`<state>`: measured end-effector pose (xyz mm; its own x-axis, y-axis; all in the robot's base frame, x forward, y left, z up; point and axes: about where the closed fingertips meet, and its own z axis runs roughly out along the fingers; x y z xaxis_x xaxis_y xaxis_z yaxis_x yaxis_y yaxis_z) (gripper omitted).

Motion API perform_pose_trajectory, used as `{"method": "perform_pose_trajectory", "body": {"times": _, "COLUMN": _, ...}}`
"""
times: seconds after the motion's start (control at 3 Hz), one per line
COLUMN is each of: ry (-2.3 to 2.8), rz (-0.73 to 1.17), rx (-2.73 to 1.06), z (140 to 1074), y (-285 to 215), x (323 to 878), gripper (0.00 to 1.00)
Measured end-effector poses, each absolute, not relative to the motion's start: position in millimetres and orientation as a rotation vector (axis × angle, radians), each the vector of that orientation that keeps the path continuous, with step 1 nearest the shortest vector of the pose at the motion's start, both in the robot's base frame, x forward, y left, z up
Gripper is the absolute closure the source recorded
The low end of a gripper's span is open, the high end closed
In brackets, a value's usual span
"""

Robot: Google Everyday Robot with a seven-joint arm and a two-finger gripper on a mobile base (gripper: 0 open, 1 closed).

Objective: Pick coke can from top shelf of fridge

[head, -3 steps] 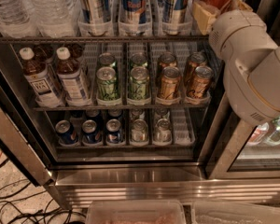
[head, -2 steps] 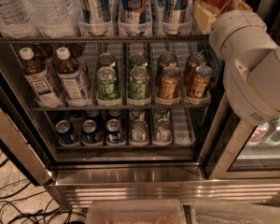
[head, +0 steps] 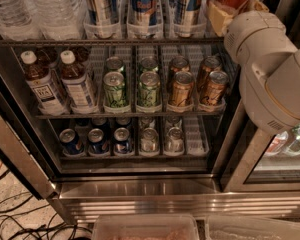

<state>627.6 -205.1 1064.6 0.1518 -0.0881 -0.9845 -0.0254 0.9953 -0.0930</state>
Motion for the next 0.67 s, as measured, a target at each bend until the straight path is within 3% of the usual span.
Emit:
{"method": "perform_pose_trajectory", "body": {"times": 0.33, "ry": 1.418, "rz": -0.045, "rx": -0.095, "z": 1064.7, "y": -205.1, "x": 627.6, "gripper": 1.00}}
{"method": "perform_pose_trajectory", "body": {"times": 0.67, "ry": 1.413, "rz": -0.045, "rx": -0.094, "z": 1067.5, "y": -204.7, "x": 627.0, "gripper": 1.00}}
